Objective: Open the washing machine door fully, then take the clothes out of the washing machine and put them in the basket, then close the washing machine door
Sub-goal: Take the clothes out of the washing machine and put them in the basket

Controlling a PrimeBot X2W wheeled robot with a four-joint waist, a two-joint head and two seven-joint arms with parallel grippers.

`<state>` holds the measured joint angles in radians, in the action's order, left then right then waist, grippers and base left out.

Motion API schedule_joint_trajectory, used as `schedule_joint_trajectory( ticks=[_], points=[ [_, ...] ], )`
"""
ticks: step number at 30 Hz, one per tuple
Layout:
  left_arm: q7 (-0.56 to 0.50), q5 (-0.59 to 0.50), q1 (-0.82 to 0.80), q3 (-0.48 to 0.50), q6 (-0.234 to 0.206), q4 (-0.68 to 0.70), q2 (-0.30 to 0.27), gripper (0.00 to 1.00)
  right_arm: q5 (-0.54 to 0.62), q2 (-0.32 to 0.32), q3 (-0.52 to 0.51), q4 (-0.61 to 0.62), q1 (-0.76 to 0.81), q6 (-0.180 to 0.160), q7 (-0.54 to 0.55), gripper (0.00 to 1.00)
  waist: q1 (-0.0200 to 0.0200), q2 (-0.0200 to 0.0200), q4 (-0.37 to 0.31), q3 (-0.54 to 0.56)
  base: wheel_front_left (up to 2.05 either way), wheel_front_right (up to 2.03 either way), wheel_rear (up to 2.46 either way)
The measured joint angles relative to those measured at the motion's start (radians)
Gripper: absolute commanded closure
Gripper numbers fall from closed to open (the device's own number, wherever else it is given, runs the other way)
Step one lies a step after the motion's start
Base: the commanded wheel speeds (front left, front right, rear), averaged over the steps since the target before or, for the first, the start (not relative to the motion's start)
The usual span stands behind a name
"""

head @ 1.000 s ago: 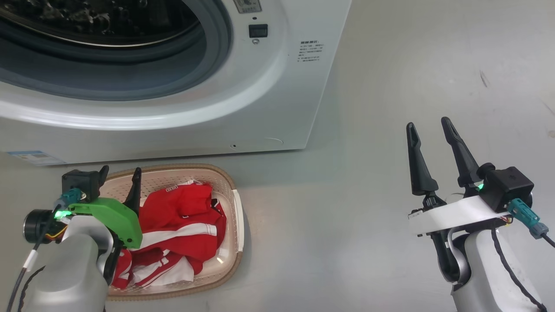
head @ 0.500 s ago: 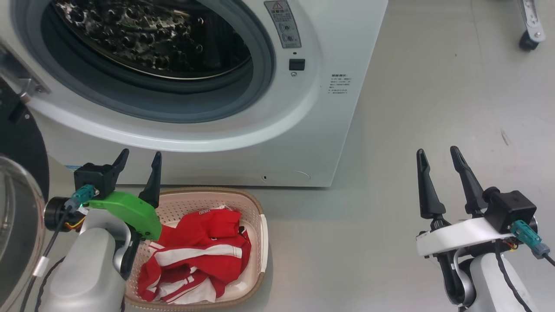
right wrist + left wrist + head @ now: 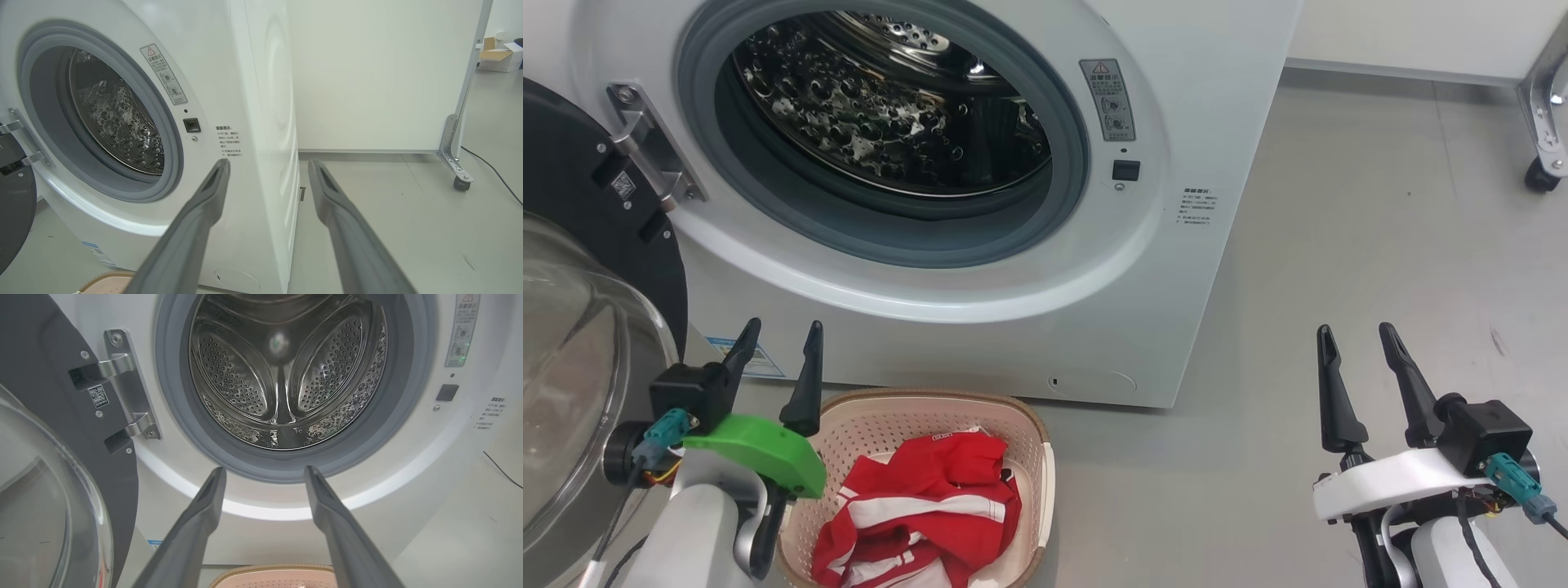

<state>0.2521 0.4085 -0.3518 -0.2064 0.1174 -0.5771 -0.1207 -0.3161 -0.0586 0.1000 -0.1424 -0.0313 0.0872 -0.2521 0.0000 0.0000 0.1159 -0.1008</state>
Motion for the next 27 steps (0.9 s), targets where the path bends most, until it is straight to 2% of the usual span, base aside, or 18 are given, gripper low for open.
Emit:
schedule_joint_trajectory(
  ticks=[8, 27],
  points=[
    [0.0, -0.038, 0.09, 0.009, -0.026, 0.091, -0.008, 0.0, -0.001, 0.002, 0.001, 0.003, 0.027, 0.005, 0.0, 0.0, -0.0001, 0.0, 0.007, 0.037, 0.0, 0.0, 0.0],
    [0.0, -0.067, 0.2, 0.029, -0.028, 0.241, 0.003, 0.0, -0.008, 0.004, -0.004, 0.024, 0.046, 0.007, 0.0, 0.0, 0.0, 0.0, -0.019, 0.052, 0.0, 0.0, 0.0]
  ],
)
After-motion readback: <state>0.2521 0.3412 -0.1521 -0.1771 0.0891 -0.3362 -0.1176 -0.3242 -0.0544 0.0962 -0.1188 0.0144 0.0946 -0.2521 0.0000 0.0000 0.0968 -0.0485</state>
